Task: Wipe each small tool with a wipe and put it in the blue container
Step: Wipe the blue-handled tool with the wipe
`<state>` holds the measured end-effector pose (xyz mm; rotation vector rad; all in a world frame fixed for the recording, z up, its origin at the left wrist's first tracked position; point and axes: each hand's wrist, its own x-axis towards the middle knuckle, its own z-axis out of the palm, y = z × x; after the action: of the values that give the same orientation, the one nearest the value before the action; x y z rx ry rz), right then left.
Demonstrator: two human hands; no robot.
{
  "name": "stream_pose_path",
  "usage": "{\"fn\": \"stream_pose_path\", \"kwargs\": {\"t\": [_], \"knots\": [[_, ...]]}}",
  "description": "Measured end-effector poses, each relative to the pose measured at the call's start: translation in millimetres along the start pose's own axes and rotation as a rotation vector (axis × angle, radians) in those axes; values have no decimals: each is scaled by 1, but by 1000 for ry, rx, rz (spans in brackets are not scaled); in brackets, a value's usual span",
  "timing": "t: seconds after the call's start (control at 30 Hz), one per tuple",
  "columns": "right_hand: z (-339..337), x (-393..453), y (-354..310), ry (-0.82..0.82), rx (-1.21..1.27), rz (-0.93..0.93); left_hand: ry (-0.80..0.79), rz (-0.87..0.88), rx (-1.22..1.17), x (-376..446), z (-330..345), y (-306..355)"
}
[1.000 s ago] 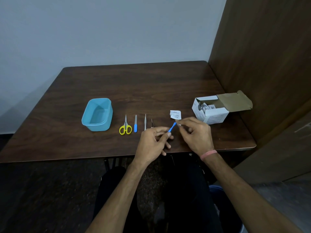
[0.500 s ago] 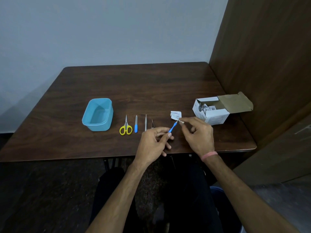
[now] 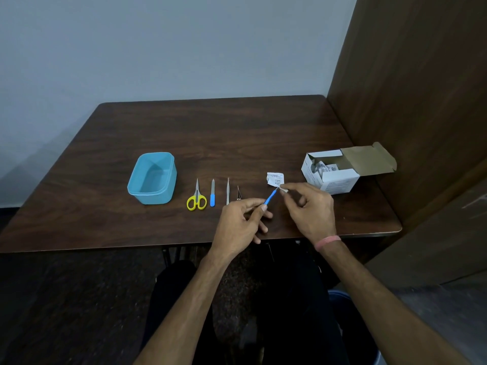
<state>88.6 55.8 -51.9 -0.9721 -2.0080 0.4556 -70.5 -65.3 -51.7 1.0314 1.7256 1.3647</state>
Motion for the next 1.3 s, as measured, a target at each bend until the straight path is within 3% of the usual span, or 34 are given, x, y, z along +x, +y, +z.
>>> {"fn": "stream_pose_path", "kwargs": {"t": [0.53,0.77,0.93,1.3], "knots": [[0,-2,0,-24,7,-55,-30,25,92,-3,-1,2],[-1,1,3,90,30,27,-27,31,105,-4,-1,6],[2,-5,1,-33,3,-82,-22,39,117,-4,-1,7],[4,-4,7,-46,-27,-82,-27,37,141,-4,-3,9]]}}
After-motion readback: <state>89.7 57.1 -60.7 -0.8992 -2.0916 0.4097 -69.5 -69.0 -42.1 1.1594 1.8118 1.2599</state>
